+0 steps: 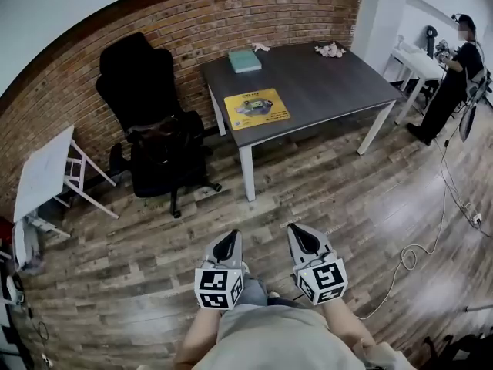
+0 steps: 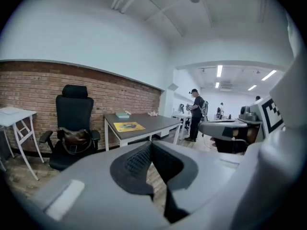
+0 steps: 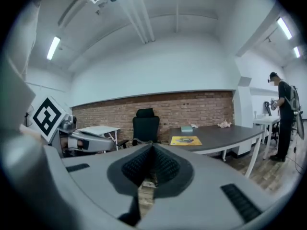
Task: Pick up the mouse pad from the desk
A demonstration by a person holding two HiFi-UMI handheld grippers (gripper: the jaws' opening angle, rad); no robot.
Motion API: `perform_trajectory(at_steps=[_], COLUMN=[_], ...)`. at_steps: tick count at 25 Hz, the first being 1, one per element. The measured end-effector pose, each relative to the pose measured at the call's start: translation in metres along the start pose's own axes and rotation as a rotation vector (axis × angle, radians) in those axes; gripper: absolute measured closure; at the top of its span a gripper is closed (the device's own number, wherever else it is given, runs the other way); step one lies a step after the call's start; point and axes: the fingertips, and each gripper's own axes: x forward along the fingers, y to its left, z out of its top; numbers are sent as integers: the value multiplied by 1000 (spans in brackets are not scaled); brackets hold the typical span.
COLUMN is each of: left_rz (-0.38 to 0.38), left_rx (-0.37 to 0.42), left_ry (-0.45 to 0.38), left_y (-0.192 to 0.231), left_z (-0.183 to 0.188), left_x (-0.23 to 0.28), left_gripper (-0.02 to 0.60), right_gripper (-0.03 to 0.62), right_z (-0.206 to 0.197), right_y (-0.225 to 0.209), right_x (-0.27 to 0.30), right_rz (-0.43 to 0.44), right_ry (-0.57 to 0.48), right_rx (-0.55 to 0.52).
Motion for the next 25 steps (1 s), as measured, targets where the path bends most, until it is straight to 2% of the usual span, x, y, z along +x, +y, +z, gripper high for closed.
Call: perform_trajectory(at_steps=[12, 13, 14, 16, 19, 25], left_rz=[-11, -17, -25, -39, -49, -49], left_rx=[-43, -43, -44, -43, -53, -87], left_ry=[-55, -56, -54, -48, -46, -39], left_y=[-19, -20, -22, -23, -21, -4], left_z=[10, 11, 11, 12, 11, 14], left_x=[-17, -17, -16, -13, -9, 13], left_gripper=[569, 565, 540, 465, 395, 314], right_gripper=[588, 548, 500, 461, 395, 312], right_z=[3, 1, -2, -5, -9, -11], right_y=[5, 5, 4, 4, 2, -14], right_x=[-26, -26, -25, -22, -15, 10], right_rz=[-5, 8, 21, 39, 50, 47], right_ry=[-16, -9, 0, 15, 26, 24], right_rx=[-52, -44, -33, -17, -6, 38])
